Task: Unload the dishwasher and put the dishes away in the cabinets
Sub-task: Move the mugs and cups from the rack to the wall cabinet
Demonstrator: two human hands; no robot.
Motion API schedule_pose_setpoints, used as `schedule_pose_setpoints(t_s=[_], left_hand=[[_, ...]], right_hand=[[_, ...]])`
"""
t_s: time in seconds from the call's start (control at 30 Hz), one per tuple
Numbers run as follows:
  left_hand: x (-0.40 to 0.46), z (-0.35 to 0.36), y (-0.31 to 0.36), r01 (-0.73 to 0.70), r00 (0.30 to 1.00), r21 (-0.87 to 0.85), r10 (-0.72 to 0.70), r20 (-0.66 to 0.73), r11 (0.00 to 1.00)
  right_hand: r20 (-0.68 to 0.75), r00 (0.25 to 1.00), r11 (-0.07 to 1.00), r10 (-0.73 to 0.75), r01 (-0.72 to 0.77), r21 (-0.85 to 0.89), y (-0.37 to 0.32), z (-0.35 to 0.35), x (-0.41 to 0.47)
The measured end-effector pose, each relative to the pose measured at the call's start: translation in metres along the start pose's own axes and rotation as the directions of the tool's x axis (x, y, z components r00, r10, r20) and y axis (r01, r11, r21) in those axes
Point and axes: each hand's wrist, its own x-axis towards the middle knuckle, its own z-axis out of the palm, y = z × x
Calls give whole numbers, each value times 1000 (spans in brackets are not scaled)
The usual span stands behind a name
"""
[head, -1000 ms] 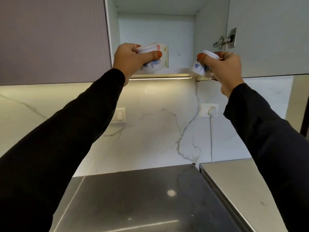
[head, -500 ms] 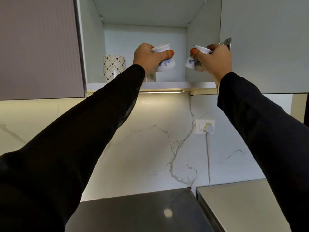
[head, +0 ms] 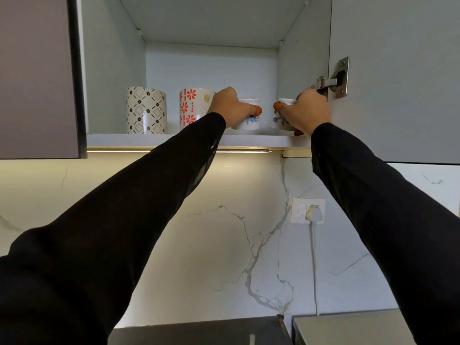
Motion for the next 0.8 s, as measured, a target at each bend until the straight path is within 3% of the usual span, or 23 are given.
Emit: schedule_pose_setpoints(t_s=[0.37, 0.8], left_hand=[[11, 11, -1, 13, 997, 116, -22, 71, 993], [8, 13, 1, 26, 990, 206, -54, 130, 978]], right_hand=[[94, 995, 987, -36, 50, -152, 7, 17, 6], [172, 985, 994, -18, 37, -108, 7, 21, 10]])
